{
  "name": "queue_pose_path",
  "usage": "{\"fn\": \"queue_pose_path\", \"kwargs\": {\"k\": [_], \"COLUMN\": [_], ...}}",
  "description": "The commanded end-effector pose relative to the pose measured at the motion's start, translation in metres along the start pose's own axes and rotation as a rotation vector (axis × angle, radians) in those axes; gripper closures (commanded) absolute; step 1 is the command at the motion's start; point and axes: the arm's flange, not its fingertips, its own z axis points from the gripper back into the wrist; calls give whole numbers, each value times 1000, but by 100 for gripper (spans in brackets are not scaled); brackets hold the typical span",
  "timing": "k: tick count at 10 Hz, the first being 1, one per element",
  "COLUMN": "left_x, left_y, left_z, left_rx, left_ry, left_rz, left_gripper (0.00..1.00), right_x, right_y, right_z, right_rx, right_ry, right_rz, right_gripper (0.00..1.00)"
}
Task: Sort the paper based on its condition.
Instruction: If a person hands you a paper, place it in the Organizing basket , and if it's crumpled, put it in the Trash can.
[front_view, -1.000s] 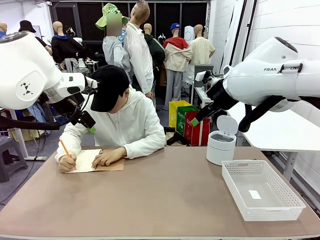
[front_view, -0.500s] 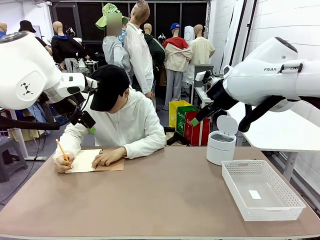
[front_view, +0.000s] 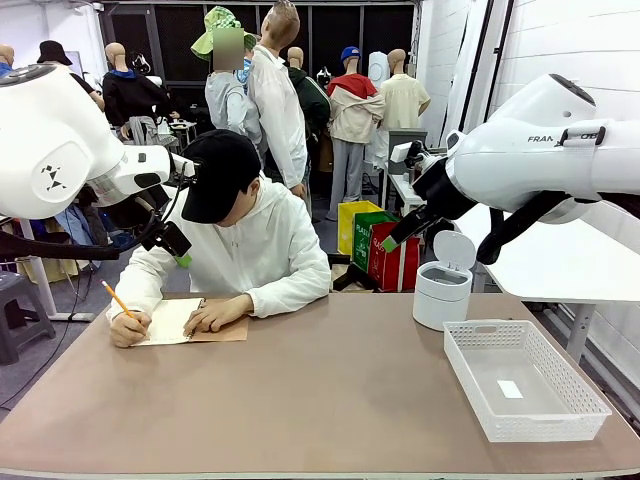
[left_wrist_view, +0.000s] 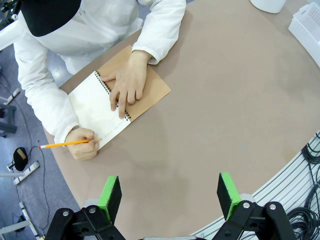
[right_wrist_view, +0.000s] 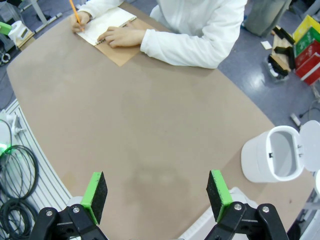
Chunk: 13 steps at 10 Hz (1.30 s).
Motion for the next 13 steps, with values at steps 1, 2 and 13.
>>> {"fn": "queue_pose_path", "kwargs": {"k": [1,2,13], "left_x": [0,0,0], "left_y": [1,1,1], "left_z": [1,1,1], "left_rx": [1,1,1], "left_ry": [-3,-3,-3], "left_rz": [-4,-4,-4], "left_gripper": [0,0,0], "right_x": [0,0,0], "right_y": [0,0,0], "right_z": [-1,-1,-1], "right_rx": [7,7,7], "right_ry": [-1,-1,-1], "right_rz": [-1,-1,-1], "right_gripper": [0,0,0]}}
